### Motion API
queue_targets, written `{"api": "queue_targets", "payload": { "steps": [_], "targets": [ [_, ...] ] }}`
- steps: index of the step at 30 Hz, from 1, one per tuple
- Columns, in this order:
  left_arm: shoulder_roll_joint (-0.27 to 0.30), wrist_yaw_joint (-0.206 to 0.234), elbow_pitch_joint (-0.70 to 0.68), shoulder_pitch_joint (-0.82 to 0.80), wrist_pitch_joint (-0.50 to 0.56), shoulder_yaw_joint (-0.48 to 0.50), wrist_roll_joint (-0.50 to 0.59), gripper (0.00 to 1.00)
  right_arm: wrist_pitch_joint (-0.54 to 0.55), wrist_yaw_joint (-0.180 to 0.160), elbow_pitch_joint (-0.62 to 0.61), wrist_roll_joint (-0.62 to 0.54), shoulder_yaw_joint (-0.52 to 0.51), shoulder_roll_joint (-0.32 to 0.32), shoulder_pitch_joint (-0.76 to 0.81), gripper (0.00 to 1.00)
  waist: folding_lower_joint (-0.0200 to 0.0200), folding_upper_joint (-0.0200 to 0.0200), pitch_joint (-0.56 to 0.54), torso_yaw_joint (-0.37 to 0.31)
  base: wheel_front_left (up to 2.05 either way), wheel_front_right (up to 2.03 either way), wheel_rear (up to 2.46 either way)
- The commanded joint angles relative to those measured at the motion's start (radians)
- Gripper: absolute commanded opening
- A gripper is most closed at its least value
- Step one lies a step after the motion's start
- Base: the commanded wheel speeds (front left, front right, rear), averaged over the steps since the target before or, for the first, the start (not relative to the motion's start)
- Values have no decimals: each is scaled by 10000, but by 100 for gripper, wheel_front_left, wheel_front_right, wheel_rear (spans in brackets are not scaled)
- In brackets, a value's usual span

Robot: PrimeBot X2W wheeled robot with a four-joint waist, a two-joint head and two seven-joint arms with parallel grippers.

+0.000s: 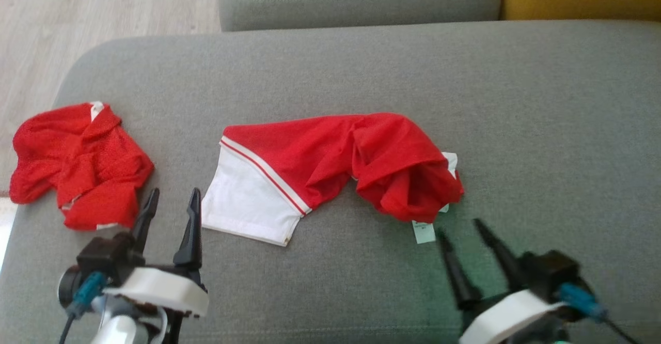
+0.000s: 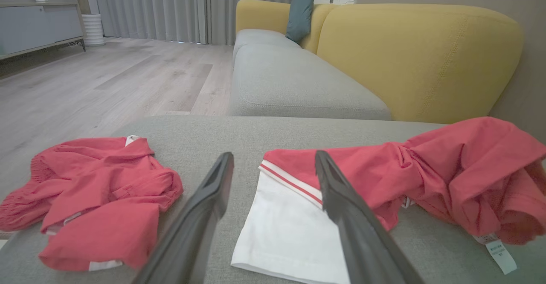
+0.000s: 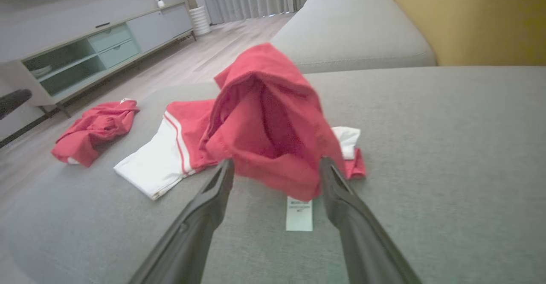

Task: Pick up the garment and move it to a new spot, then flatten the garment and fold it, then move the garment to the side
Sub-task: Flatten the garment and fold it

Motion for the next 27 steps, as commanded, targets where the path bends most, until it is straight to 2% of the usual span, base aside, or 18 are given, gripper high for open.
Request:
{"api": "queue_targets", "payload": {
  "steps": [1, 6, 17, 18, 19, 20, 27],
  "targets": [
    [231, 26, -348, -684, -30, 370, 102, 100, -21, -7, -282, -1, 336, -70, -581, 100, 0, 0, 88, 63, 0, 0, 0],
    [196, -20, -382, -973, -57, 335, 142, 100, -40, -7, 208, -191, 1168, -70, -1076, 100, 0, 0, 417, 241, 0, 0, 0],
    [59, -194, -227, -1495, -138, 334, 208, 100, 64, -7, 1769, -943, 1610, -70, -2544, 100, 0, 0, 1033, 565, 0, 0, 0],
    [42, -205, -208, -1519, -143, 335, 216, 100, 71, -7, 1862, -935, 1582, -70, -2604, 94, 0, 0, 1061, 589, 0, 0, 0],
    [26, -218, -188, -1540, -148, 336, 225, 100, 73, -7, 1942, -892, 1547, -70, -2659, 26, 0, 0, 1078, 609, 0, 0, 0],
    [11, -231, -169, -1560, -152, 338, 233, 100, 32, -7, 1977, -839, 1510, -70, -2719, 0, 0, 0, 1095, 627, 0, 0, 0],
    [-31, -283, -114, -1650, -171, 399, 319, 100, -617, -7, 1402, -442, 955, -70, -3080, 0, 0, 0, 1176, 630, 0, 0, 0]
  ]
}}
